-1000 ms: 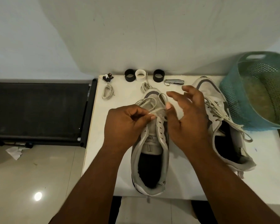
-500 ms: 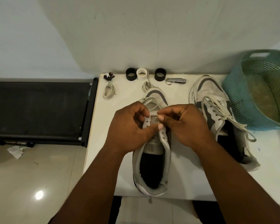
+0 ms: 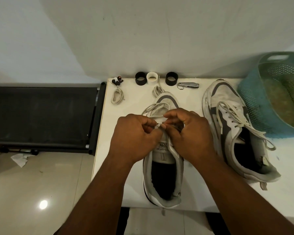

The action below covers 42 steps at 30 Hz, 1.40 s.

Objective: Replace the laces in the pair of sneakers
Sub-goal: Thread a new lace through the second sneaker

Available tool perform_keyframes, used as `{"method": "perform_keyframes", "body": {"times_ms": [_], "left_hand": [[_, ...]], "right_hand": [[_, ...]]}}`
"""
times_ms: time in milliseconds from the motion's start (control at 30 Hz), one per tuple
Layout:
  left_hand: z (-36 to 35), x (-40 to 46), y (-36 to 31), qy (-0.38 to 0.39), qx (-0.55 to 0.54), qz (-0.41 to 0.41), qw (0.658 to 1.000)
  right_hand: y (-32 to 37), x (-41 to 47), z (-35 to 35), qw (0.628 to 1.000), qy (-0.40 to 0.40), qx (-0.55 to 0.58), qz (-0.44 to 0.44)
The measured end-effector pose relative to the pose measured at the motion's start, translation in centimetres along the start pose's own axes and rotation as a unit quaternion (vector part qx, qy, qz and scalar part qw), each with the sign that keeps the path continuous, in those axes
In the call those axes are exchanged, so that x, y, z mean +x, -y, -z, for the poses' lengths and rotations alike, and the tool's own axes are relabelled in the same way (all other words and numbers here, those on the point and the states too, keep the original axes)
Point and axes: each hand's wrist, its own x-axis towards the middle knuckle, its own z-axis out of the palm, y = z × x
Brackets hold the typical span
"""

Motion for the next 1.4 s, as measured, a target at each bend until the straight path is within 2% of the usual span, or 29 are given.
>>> {"method": "perform_keyframes", "body": {"times_ms": [200,600,933,1033,1100,1167,1267,1400], "left_hand": [[-0.2,0.3,0.3,-0.008,-0.042,0.019,0.999],[-0.8,0.5,0.6,-0.021,-0.131,0.061,0.989],[-0.7,0.6,0.9,0.037,-0.178,0.059,0.982],[-0.8,0.6,0.9,0.041,-0.211,0.062,0.975],[-0.7,0.6,0.9,0.044,-0.217,0.056,0.974],[-0.8,0.6,1.0,0.047,-0.214,0.050,0.974],[-0.9,0.7,1.2,0.047,-0.214,0.050,0.974],[-1.0,0.7,1.3,0.038,-0.227,0.053,0.972]], "right_hand": [[-0.9,0.1,-0.1,0.998,0.000,0.059,-0.014],[-1.4,0.0,-0.3,0.999,0.000,0.031,0.015],[-2.6,-1.1,-3.1,0.988,-0.130,0.087,0.010],[-2.6,-1.2,-3.3,0.983,-0.141,0.120,-0.014],[-2.4,-1.1,-3.1,0.985,-0.117,0.125,-0.015],[-2.2,-0.9,-2.5,0.993,-0.069,0.096,0.010],[-2.0,-0.5,-1.6,0.999,-0.013,-0.014,0.037],[-1.3,-0.3,-1.2,0.993,-0.002,-0.094,0.075]]}}
